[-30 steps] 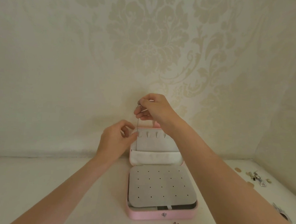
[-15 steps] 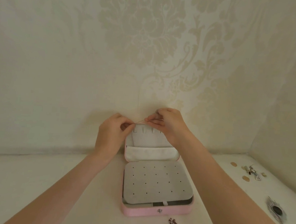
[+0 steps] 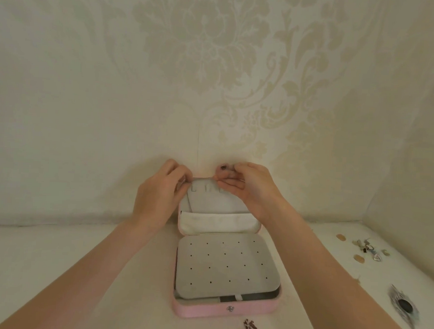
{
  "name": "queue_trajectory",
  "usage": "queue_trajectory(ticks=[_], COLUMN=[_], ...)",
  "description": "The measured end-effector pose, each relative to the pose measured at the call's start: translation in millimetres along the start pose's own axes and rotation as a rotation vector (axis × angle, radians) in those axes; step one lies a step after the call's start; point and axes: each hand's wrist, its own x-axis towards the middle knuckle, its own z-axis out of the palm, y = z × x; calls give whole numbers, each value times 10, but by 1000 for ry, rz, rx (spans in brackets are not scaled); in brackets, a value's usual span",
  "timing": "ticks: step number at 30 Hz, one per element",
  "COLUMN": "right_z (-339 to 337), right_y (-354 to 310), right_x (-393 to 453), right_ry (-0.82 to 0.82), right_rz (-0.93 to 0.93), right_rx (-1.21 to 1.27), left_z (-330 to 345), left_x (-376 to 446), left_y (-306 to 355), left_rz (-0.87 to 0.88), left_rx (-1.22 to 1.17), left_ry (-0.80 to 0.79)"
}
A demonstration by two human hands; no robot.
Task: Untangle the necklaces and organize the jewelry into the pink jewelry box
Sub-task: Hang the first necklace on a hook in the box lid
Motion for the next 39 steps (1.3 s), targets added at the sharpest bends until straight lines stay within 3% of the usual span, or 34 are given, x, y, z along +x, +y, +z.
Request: queue_trajectory(ticks=[7, 13, 18, 23, 30, 39], right_z=[-56, 98, 248, 313, 335, 408], right_y=[-20, -29, -32, -64, -190, -272], right_x=[-86, -161, -160, -144, -33, -61], right_ry=[-1, -173, -219, -243, -118, -256], right_rz=[25, 14, 0, -44, -180, -238], right_rx=[-87, -218, -193, -265, -484, -469], left_z=[-49, -37, 29, -85, -88, -50], left_x=[-20, -82, -89, -81, 38, 102], left_y=[-19, 124, 106, 149, 221, 235], left_rz=[1, 68, -137, -172, -147, -132], left_rx=[-58, -87, -237, -327, -146, -229], left_ry=[-28, -165, -98, -117, -140, -168])
